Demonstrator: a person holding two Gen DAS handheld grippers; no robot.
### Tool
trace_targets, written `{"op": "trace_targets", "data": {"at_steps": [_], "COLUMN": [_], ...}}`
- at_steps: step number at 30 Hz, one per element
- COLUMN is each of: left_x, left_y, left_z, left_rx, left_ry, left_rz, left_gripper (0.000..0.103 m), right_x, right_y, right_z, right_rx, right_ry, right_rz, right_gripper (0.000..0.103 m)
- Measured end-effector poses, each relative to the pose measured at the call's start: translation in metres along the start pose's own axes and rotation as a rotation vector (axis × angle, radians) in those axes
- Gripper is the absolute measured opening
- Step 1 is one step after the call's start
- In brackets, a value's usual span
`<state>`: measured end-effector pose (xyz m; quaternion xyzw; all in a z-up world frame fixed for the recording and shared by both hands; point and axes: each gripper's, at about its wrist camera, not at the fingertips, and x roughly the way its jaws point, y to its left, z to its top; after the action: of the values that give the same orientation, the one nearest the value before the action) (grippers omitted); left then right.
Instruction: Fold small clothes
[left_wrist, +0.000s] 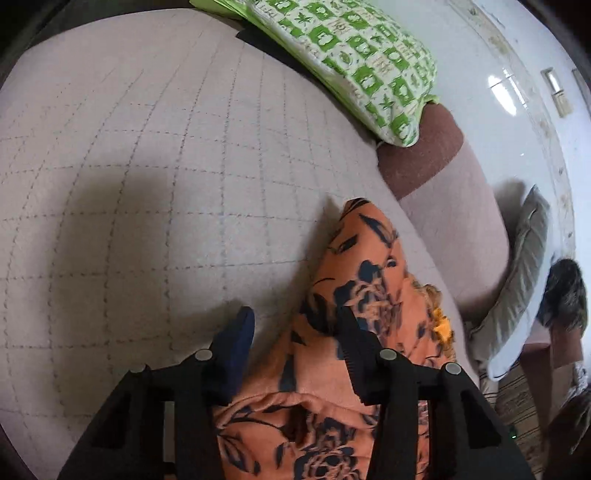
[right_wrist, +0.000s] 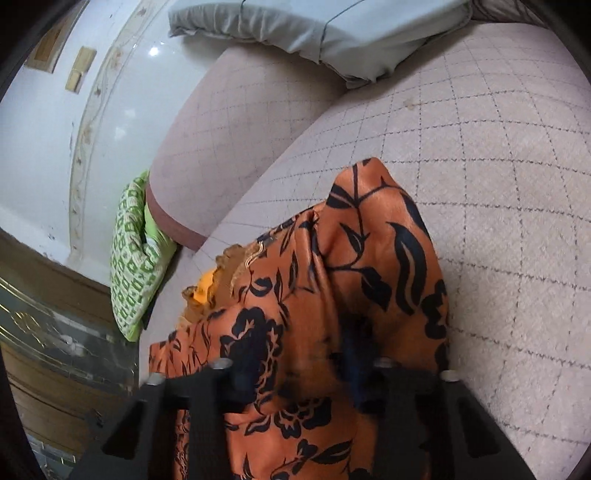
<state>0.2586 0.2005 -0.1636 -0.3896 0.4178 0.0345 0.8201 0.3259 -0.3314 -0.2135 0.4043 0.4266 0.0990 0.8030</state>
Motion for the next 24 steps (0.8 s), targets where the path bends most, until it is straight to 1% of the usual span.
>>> {"op": "trace_targets", "data": {"at_steps": [1,2,3,6,7,8,9,10,11,12,13,15,16,19,22,24], "left_x": [0.001,0.003,0.006,0.012,0.015,0.018,0.022,0.024,0.027,0.030,0.032,0.033,0.033,0.030,0.027,0.028], "left_y": [-0.003,-0.007,-0.009,-0.016,-0.020,-0.026,-0.033,-0.038,-0.042,-0.043,-0.043,-0.041,-0.041,-0.043,-0.049,-0.053], "left_z": [0.001,0.002,0.005,0.005,0.005,0.005,0.002,0.001,0.000,-0.001,-0.001,0.000,0.001,0.002,0.002,0.002], "left_rx": [0.003,0.008,0.009,0.037,0.060,0.097,0.150,0.190,0.225,0.246,0.249,0.244,0.246,0.256,0.282,0.291], "left_ry": [-0.006,-0.008,-0.013,-0.039,-0.039,-0.041,-0.048,-0.052,-0.053,-0.046,-0.040,-0.043,-0.041,-0.040,-0.038,-0.030], "left_rz": [-0.007,0.003,0.016,0.035,0.038,0.053,0.098,0.144,0.175,0.182,0.185,0.198,0.203,0.227,0.248,0.251], "left_gripper": [0.054,0.063,0.077,0.078,0.078,0.078,0.077,0.068,0.062,0.049,0.045,0.041,0.041,0.041,0.037,0.037], "right_x": [-0.001,-0.001,0.000,0.002,0.003,0.003,0.003,0.004,0.005,0.005,0.005,0.003,0.002,-0.001,-0.009,-0.018], "right_y": [0.000,0.000,0.000,0.004,0.007,0.009,0.012,0.018,0.021,0.023,0.024,0.023,0.025,0.035,0.043,0.048], "right_z": [-0.001,-0.001,-0.002,-0.005,-0.005,-0.006,-0.007,-0.009,-0.011,-0.011,-0.011,-0.009,-0.009,-0.010,-0.012,-0.016], "right_rx": [0.000,-0.006,-0.011,-0.046,-0.064,-0.080,-0.102,-0.139,-0.168,-0.189,-0.191,-0.162,-0.160,-0.219,-0.229,-0.253], "right_ry": [0.000,-0.003,-0.005,-0.008,-0.009,-0.010,-0.015,-0.018,-0.015,-0.010,-0.004,0.019,0.030,0.032,0.038,0.041], "right_rz": [-0.001,-0.012,-0.038,-0.070,-0.081,-0.084,-0.076,-0.087,-0.096,-0.103,-0.097,-0.056,-0.050,-0.108,-0.110,-0.129], "right_gripper": [0.034,0.034,0.035,0.036,0.039,0.047,0.048,0.048,0.045,0.040,0.028,0.025,0.024,0.022,0.022,0.022]}}
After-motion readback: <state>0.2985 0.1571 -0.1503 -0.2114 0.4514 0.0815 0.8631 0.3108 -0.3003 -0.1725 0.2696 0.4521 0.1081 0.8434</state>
